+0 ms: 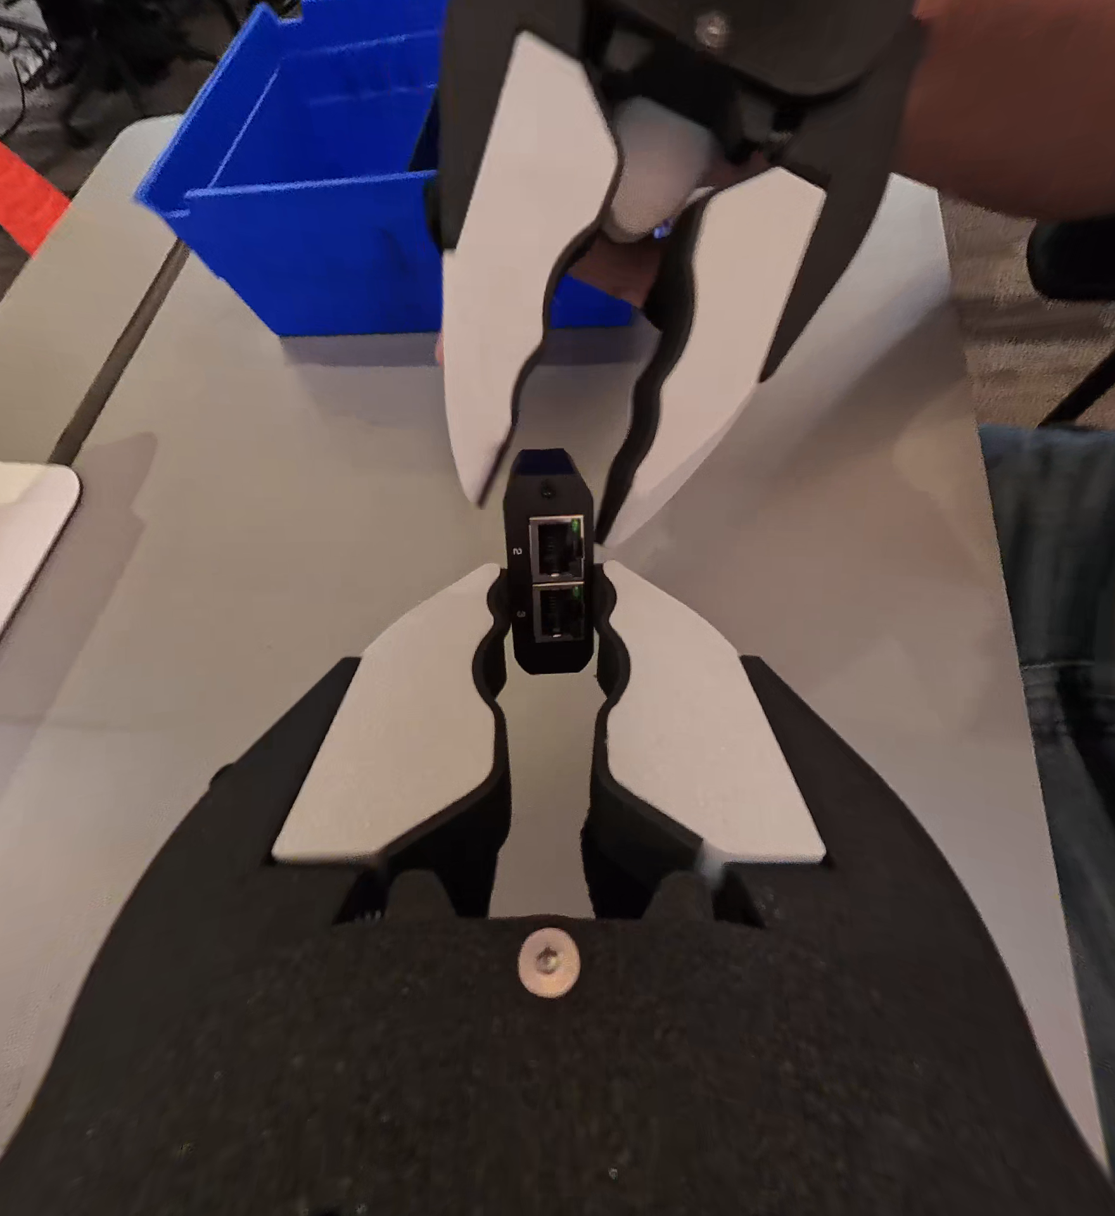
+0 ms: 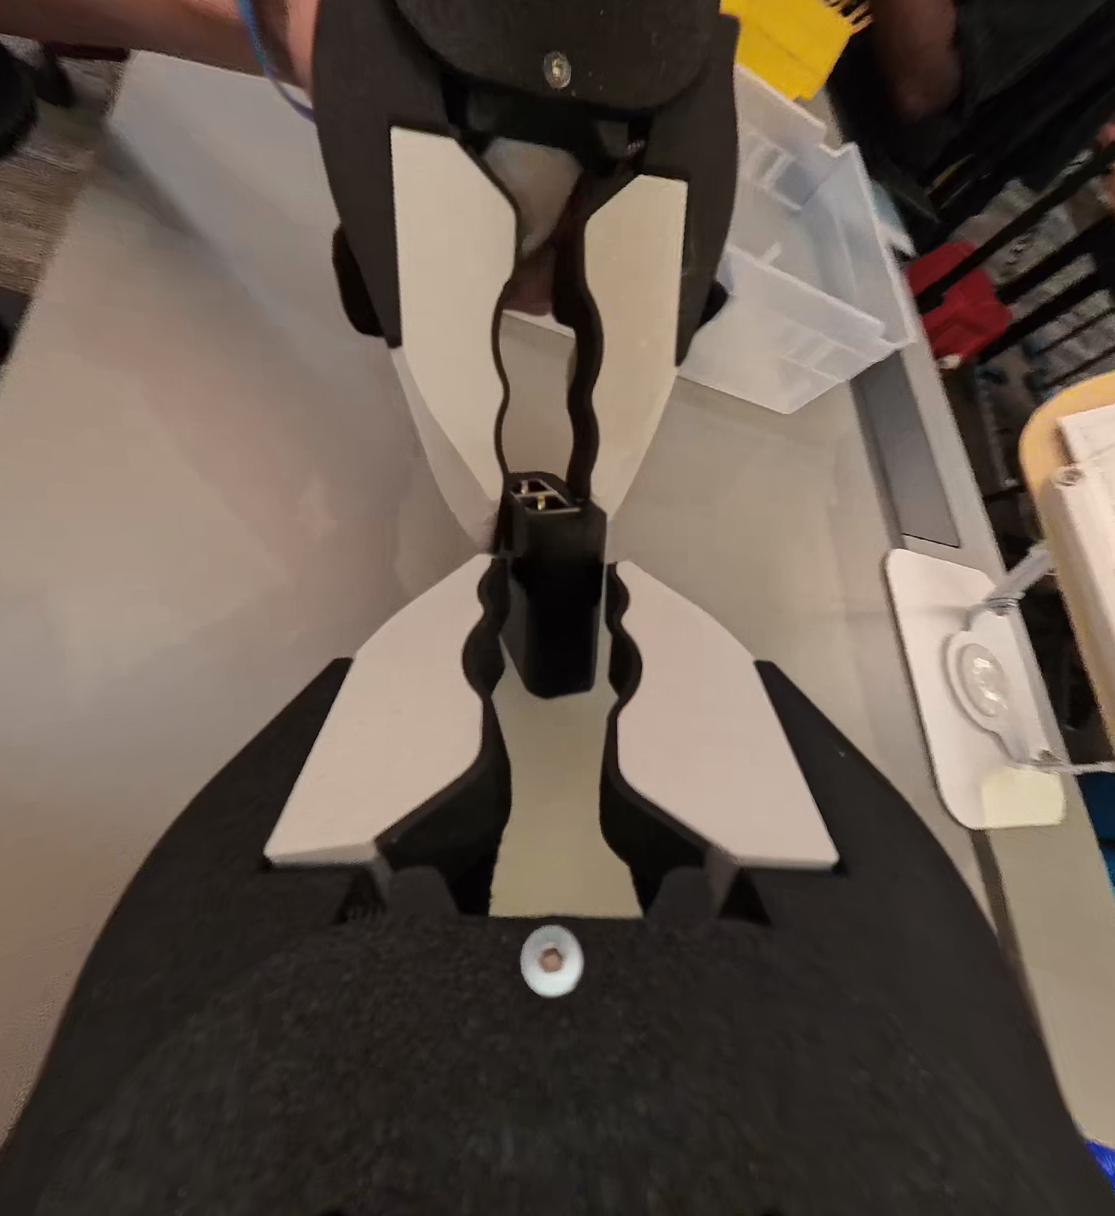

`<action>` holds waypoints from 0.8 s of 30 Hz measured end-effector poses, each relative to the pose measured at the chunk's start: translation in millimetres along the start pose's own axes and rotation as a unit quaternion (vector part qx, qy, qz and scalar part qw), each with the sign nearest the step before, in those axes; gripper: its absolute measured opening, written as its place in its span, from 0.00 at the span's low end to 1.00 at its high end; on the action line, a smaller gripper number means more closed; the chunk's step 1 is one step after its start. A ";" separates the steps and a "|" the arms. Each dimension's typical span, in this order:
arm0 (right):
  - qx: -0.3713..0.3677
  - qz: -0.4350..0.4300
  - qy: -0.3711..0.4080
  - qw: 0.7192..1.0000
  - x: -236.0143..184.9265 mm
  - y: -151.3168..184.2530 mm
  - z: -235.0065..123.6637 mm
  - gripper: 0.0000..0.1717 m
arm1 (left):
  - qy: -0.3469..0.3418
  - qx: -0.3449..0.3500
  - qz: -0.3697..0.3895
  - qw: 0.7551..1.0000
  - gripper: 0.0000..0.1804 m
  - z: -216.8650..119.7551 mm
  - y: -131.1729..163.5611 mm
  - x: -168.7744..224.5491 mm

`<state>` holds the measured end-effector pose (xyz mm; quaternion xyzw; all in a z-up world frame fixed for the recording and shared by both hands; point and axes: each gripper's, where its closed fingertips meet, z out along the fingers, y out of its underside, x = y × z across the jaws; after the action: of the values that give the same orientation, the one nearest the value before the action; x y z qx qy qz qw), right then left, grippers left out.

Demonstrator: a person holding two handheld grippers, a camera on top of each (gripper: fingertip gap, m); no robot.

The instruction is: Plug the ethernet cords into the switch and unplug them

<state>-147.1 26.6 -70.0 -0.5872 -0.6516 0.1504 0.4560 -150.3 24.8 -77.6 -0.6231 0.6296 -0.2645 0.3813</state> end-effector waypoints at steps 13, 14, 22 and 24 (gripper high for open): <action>-0.087 -0.116 0.289 0.946 49.2 21.0 18.0 0.53 | 0.063 0.173 -0.516 0.837 0.13 5.5 -9.1 -46.8; -0.105 -0.139 0.311 0.934 52.9 21.3 18.2 0.54 | 0.078 0.183 -0.550 0.811 0.13 7.4 -9.3 -45.6; -0.222 -0.271 0.398 0.848 65.3 38.6 23.3 0.45 | 0.137 0.218 -0.658 0.707 0.13 16.4 -24.4 -27.8; -0.225 -0.297 0.436 0.819 72.9 34.5 12.9 0.23 | 0.143 0.218 -0.665 0.700 0.13 18.6 -24.2 -24.7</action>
<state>-127.7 105.9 -71.7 -0.4556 -0.5430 -0.4154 0.5701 -122.8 49.8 -64.9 -0.7341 0.0238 -0.6647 0.1372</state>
